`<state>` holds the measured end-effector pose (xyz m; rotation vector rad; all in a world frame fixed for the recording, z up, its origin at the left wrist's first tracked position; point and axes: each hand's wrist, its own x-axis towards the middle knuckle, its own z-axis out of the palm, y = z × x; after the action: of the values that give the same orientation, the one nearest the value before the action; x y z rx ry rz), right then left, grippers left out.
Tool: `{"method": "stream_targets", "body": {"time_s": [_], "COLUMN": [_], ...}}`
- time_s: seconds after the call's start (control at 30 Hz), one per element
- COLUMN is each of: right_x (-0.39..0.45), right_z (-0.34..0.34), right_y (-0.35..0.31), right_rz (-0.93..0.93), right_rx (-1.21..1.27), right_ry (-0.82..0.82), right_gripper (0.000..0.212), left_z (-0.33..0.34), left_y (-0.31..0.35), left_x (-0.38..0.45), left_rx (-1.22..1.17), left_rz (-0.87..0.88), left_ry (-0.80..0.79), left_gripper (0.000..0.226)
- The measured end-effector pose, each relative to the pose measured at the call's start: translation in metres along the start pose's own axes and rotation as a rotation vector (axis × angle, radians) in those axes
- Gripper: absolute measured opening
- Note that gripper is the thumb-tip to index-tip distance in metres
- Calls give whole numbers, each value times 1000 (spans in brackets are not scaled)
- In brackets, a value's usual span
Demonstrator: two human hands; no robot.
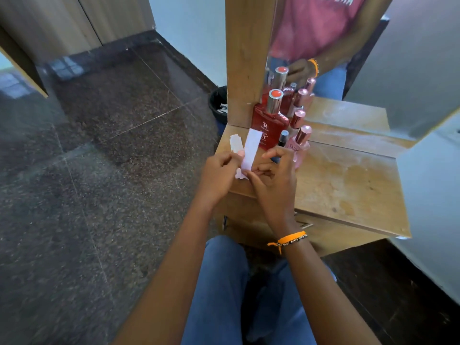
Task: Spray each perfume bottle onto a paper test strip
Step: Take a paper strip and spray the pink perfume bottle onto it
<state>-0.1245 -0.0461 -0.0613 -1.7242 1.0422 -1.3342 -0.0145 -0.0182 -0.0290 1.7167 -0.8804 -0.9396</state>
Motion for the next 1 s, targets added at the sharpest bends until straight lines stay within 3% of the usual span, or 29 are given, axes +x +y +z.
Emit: {"method": "stream_targets", "body": {"time_s": [0.13,0.27,0.37,0.5,0.63,0.9,1.0], "right_x": [-6,-10,-9,4,25,27,14], "right_z": [-13,-29,-41,-52,-54,-58,-67], "right_y": [0,5,11,22,34,41,31], "right_rz": [47,35,35,73,117,186,212], "right_rx": [-17,-57,-96,-148,-244,-234,-169], "right_ry": [-28,-20,97,292,211,136,163], "right_gripper": [60,48,32,27,36,19,14], "left_z": [11,22,30,42,48,57,61], "left_y": [4,7,10,11,10,8,6], "left_x": [-6,-7,-9,-12,-13,-9,-9], "left_rx": [-74,-91,-96,-52,-37,-36,-27], "left_rz": [77,5,-74,-80,-63,-42,-6], "left_ry": [-74,-33,-60,-72,-86,-54,-26], "left_gripper": [17,22,23,18,10,21,4]}}
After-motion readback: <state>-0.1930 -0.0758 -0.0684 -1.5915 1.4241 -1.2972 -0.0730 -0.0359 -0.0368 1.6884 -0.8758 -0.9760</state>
